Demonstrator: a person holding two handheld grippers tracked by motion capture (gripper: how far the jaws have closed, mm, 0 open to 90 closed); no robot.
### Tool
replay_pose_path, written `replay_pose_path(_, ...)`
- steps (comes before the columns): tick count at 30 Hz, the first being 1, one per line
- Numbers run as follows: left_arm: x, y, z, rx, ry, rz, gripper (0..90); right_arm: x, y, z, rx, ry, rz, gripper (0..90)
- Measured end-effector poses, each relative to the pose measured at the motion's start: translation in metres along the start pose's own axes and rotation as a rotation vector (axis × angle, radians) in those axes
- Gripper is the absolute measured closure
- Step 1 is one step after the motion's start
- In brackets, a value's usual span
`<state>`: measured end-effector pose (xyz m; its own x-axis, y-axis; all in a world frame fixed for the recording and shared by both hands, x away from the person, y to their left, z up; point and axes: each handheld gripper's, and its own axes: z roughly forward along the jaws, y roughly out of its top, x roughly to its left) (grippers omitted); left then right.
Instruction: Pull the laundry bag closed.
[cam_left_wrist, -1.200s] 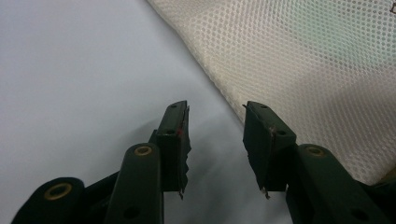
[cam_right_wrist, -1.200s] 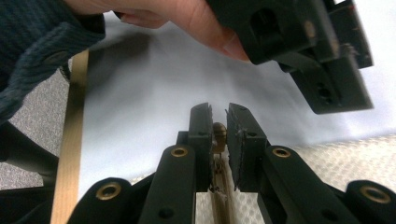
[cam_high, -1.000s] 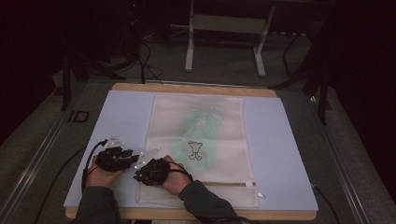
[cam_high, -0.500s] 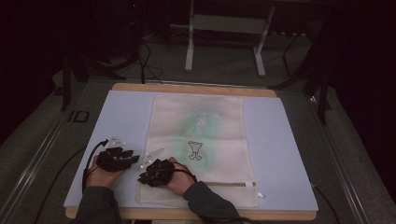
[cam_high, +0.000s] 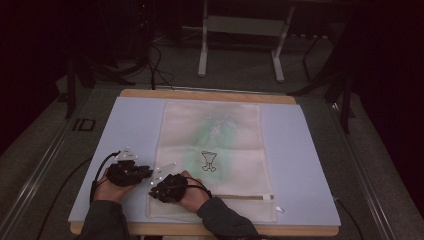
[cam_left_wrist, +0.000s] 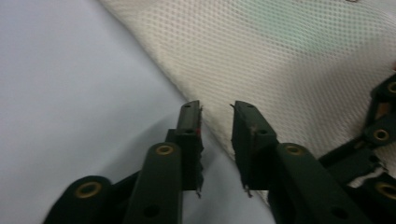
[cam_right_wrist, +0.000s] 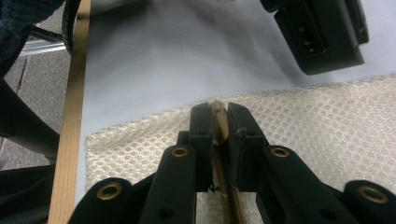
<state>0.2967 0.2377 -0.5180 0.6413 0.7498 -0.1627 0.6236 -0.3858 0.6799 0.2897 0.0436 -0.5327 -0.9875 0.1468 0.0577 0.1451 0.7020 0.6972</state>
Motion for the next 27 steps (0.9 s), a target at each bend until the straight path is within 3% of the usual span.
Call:
replay_pose_path(10, -0.007, 0.001, 0.008, 0.070, -0.050, 0.035, 86.5, -0.001, -0.001, 0.001, -0.010, 0.002, -0.003, 81.3)
replay_pose_path(20, -0.013, 0.001, 0.012, 0.110, -0.093, 0.060, 89.0, -0.001, -0.003, 0.000, -0.016, 0.004, 0.001, 81.5)
replay_pose_path(27, -0.014, -0.002, 0.010, 0.137, -0.101, 0.028, 89.2, -0.001, -0.003, 0.001, -0.019, -0.001, 0.002, 81.5)
